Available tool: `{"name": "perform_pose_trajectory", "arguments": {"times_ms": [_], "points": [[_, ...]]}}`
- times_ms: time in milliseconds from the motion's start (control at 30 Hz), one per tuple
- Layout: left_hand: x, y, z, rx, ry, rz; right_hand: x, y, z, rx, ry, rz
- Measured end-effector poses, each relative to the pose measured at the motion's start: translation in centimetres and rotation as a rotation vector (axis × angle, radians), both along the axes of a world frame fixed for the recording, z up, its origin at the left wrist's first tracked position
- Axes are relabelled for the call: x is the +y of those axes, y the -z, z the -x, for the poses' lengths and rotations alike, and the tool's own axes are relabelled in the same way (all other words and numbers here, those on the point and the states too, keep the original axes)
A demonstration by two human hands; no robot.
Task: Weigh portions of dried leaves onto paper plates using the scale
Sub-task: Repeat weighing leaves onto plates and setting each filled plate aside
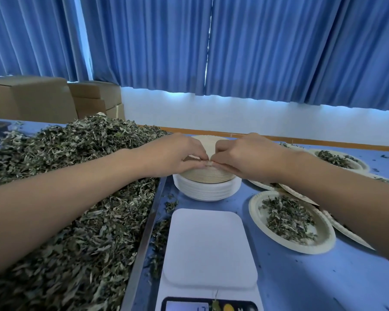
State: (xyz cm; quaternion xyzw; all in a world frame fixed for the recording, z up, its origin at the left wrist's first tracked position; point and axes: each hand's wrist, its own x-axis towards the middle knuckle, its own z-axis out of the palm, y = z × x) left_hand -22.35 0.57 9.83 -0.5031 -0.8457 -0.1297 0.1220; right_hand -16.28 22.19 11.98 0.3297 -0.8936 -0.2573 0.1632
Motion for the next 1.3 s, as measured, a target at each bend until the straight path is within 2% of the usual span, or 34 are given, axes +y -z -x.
{"name": "perform_pose_trajectory", "arguments": {"times_ms": [267, 533, 667, 800, 933, 1067, 1200, 1300], "points": [[-0.7, -1.5, -1.5, 0.104, -0.048, -0.022, -0.2, -1.4, -1.0, 0.106, 0.083, -0.020], [-0.8, -1.5, -2.1, 0.047, -0.039, 0.061, -1.0, -0.5, -0.7, -0.009, 0.057, 0.035], [-0.9, -1.1, -1.8, 0.050, -0.049, 0.051, -1.0, 0.3, -0.2, -0.008, 0.095, -0.045], [-0.9, -0.8, -2.0, 0.134, -0.061, 0.080, -1.0, 1.4, 0.3, 0.090, 0.134, -0.106], [-0.8, -1.0, -2.4, 0.260, -0.103, 0.008, -0.8, 1.5, 0.3, 0.195, 0.181, 0.026], [-1.0, -1.8, -4.0, 0.371, -0.134, -0.080, -1.4, 0.6, -2.4, 0.341, 0.033, 0.268], [-2.4, -1.8, -8.2, 0.475, 0.009, -0.176, -1.7, 1.5, -8.1, 0.397, -0.107, 0.430], [-3.7, -0.3, -12.0, 0.480, 0.150, -0.073, -1.0, 4.7, -13.1, 0.322, -0.212, 0.468]]}}
